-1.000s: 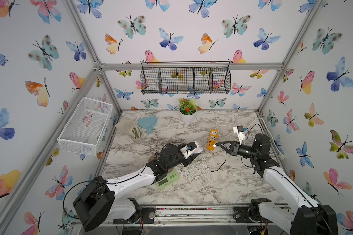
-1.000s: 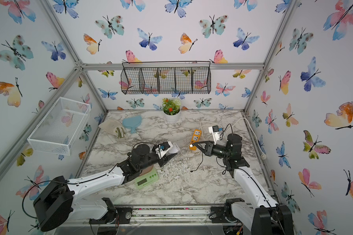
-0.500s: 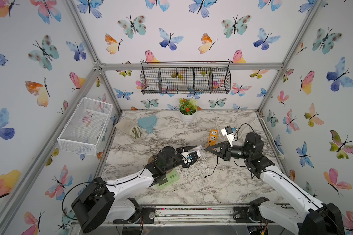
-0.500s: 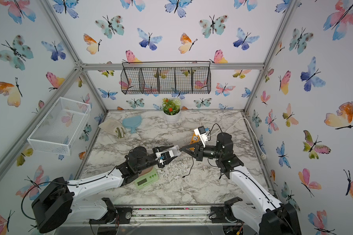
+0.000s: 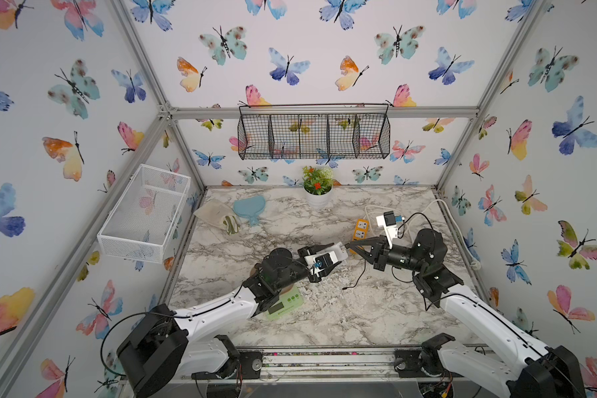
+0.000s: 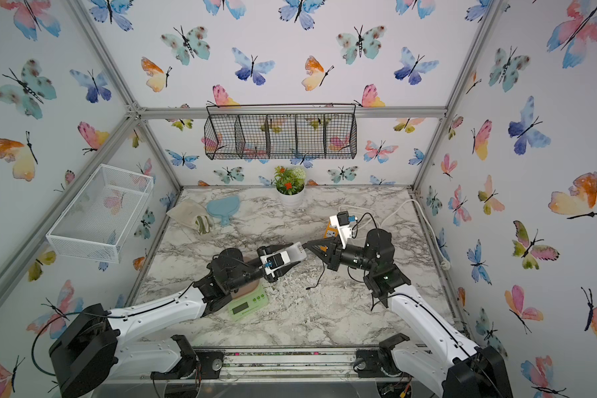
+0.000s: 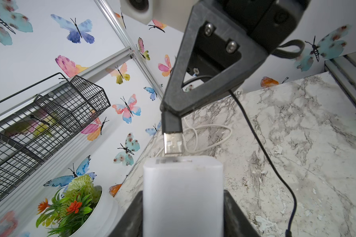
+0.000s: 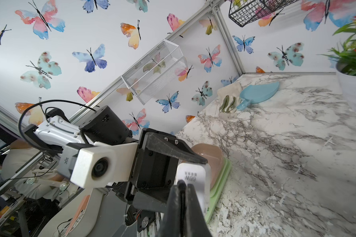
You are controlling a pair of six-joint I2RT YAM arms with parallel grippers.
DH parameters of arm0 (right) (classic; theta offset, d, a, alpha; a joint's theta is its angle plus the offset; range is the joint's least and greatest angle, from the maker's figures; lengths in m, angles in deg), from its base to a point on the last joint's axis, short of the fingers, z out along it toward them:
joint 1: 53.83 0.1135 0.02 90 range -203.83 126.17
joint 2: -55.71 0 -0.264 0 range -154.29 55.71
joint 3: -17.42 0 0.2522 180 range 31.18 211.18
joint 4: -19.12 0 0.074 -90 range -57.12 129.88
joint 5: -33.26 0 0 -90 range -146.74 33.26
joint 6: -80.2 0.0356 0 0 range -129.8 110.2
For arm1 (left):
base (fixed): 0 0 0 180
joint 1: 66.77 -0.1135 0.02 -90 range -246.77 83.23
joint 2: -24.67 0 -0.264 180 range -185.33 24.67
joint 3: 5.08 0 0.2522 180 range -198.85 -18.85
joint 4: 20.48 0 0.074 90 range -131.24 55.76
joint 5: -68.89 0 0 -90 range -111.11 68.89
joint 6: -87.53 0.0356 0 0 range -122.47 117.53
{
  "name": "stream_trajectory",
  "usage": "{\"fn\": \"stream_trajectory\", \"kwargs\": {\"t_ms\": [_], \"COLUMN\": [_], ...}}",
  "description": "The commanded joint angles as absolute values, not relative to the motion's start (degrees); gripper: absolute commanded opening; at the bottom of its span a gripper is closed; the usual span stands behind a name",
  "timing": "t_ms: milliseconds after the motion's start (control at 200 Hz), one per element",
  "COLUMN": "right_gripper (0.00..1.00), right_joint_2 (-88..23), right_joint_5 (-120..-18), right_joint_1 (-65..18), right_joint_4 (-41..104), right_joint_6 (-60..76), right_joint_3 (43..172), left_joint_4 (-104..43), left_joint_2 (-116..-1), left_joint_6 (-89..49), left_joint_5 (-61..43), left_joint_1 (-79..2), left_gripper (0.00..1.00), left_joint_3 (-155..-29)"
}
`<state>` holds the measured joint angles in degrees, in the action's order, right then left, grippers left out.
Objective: Charge the electronic scale
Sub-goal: Insert the charging cable into the plug.
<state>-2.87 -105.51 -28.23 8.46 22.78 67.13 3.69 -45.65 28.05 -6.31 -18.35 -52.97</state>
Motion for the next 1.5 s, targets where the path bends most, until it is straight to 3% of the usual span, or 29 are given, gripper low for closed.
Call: {"fn": "stream_trajectory", "kwargs": {"t_ms": [0, 1497], "right_gripper": [0.02, 0.02], "right_joint_2": [-2.1, -3.8], "right_joint_5": [-102.7, -92.1], "right_joint_1": [-27.6, -20.8], "right_joint_4": [4.7, 21.5], "right_joint_6": [24.0, 13.8], "right_joint_3": [66.0, 70.9], "left_joint_4": [7.5, 9.5], "left_joint_2": [-45.2, -49.2], "left_joint_6": [25.8, 26.5], "left_joint_5": [-5.6, -12.4], "left_joint_1": [-18.7, -18.5], "left_gripper": [0.10, 0.06], "left_joint_3": [-53.0, -56.6]}}
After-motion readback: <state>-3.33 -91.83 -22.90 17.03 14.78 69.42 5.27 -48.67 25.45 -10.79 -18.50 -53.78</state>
